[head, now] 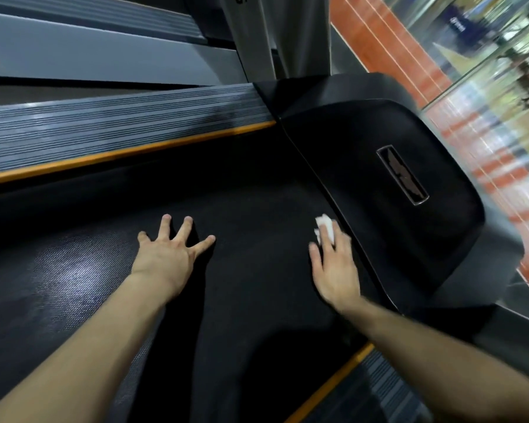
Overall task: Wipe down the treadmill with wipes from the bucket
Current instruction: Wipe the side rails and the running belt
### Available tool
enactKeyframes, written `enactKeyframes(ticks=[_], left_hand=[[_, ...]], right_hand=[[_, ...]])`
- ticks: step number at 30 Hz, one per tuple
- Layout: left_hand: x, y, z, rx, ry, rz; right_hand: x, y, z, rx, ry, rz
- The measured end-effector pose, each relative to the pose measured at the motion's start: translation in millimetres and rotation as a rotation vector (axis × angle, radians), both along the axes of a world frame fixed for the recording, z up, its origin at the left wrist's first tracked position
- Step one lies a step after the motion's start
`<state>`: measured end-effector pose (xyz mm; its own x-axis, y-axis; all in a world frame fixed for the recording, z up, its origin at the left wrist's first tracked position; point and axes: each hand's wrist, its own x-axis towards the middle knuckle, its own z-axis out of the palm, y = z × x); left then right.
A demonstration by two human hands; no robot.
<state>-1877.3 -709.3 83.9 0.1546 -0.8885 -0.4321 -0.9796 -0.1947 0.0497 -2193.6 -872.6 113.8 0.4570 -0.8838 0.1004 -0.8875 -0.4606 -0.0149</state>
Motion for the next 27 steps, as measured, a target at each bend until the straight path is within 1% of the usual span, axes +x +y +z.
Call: enactKeyframes(ticks=[2,4,6,8,10,13,16,17,18,19,20,21,23,24,25,26,27], left_hand=[[-1,0,0,0.014,-0.004,-0.006],[-1,0,0,0.019,-0.017,-0.014],[1,-1,1,0.021,-0.014,-0.015],[2,0,0,0.013,-0.008,-0.014],[3,0,1,0.005,-0.005,-0.020],[2,2,3,-0.005,-0.015,-0.022],[2,1,5,-0.042,-0.018,-0.012],[2,1,6,-0.054,-0.019,-0.012],[2,1,7,-0.068,-0.020,-0.013],[3,3,9,-0.082,-0.020,-0.010],[4,5,12,-0.096,-0.018,-0.003],[5,7,16,-0.104,-0.015,0.007],[9,12,26,-0.117,0.007,0.049],[10,16,30,-0.123,0.020,0.091],[12,22,31,-0.127,0.026,0.155],[14,29,32,-0.128,0.024,0.230],[16,37,31,-0.124,0.030,0.292]], right_hand=[[-17,24,-11,0.013,-0.045,-0.047],[11,1,-18,0.040,-0.078,-0.122],[64,-39,-16,0.066,-0.092,-0.075],[111,-74,-6,0.142,-0.063,0.022],[127,-87,0,0.192,-0.065,0.051],[80,-64,-2,0.150,-0.046,0.050],[14,-37,-5,0.110,-0.039,-0.036],[12,-32,-4,0.119,-0.038,-0.097],[21,-29,-5,0.130,-0.070,-0.188],[37,-21,-4,0.144,-0.107,-0.230],[58,-8,-7,0.154,-0.127,-0.162],[81,13,-10,0.166,-0.125,0.029],[118,71,-20,0.259,-0.041,0.547],[126,98,-23,0.324,0.028,0.754],[129,111,-21,0.352,0.088,0.890],[130,105,-18,0.335,0.087,0.949],[129,86,-16,0.267,0.053,0.905]])
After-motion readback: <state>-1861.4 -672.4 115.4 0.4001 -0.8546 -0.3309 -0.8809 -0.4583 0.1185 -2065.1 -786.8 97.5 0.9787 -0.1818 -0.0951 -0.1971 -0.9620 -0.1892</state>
